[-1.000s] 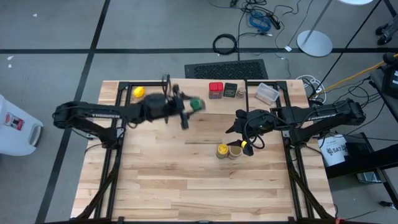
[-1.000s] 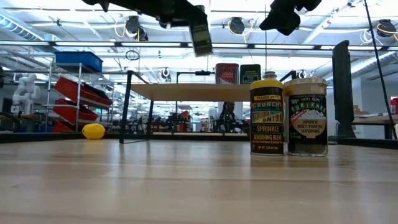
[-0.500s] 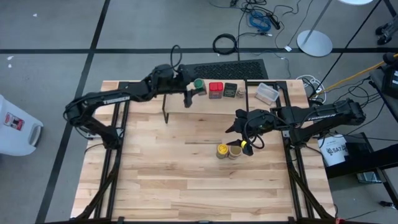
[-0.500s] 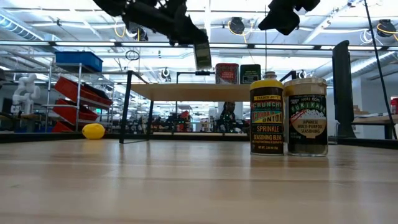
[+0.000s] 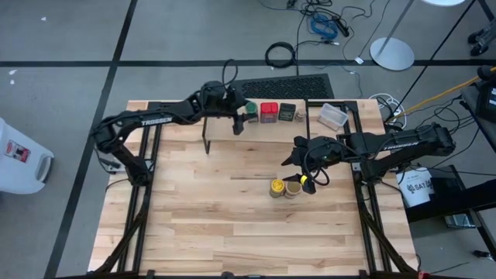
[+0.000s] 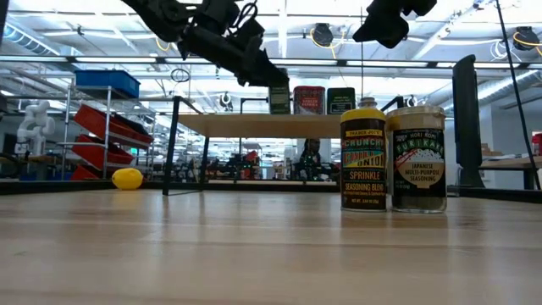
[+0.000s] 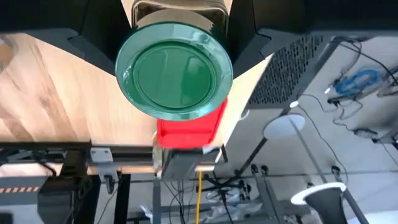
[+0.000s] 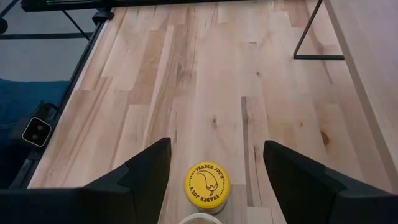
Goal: Shelf spices
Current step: Put the green seasoning bottle on the shelf
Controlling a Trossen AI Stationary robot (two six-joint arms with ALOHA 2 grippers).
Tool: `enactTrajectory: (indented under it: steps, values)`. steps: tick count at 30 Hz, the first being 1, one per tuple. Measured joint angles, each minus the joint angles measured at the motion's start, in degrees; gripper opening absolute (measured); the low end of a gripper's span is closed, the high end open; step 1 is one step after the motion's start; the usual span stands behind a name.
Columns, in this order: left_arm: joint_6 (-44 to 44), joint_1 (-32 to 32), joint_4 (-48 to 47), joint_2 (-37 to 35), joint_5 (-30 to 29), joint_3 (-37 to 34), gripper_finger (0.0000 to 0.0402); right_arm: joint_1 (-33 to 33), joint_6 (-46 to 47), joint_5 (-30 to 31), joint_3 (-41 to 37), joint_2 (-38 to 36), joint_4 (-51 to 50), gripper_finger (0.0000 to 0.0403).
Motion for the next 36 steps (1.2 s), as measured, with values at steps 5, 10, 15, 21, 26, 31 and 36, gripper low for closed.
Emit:
enactTrajectory:
  steps: [5, 10, 15, 21, 26, 31, 36]
  values:
    - [0.1, 0.1, 0.2, 0.8, 0.1, 0.0, 0.0216, 0.0, 0.0, 0.0, 0.0, 0.0, 0.0, 0.0242]
    - [0.2, 1.0, 0.0, 0.8, 3.2, 0.0, 0.0218, 0.0, 0.0, 0.0, 0.0, 0.0, 0.0, 0.0242]
    - [0.1, 2.6, 0.0, 0.8, 5.8, 0.0, 0.0237, 0.0, 0.0, 0.0, 0.0, 0.0, 0.0, 0.0242]
    - [1.3, 3.7, 0.3, 0.8, 6.6, 0.4, 0.0259, 0.0, 0.0, 0.0, 0.0, 0.0, 0.0, 0.0242]
    - [1.6, 3.7, 0.4, 0.8, 7.2, 1.6, 0.0261, 0.0, 0.0, 0.0, 0.0, 0.0, 0.1, 0.0242]
    - [2.6, 3.7, 0.3, 0.8, 7.2, 2.6, 0.0261, 0.0, 0.0, 0.0, 0.0, 0.0, 0.0, 0.0242]
    - [2.6, 3.7, 0.0, -0.3, 7.1, 2.9, 0.0261, 0.0, 0.0, 0.0, 0.0, 0.0, 0.0, 0.0242]
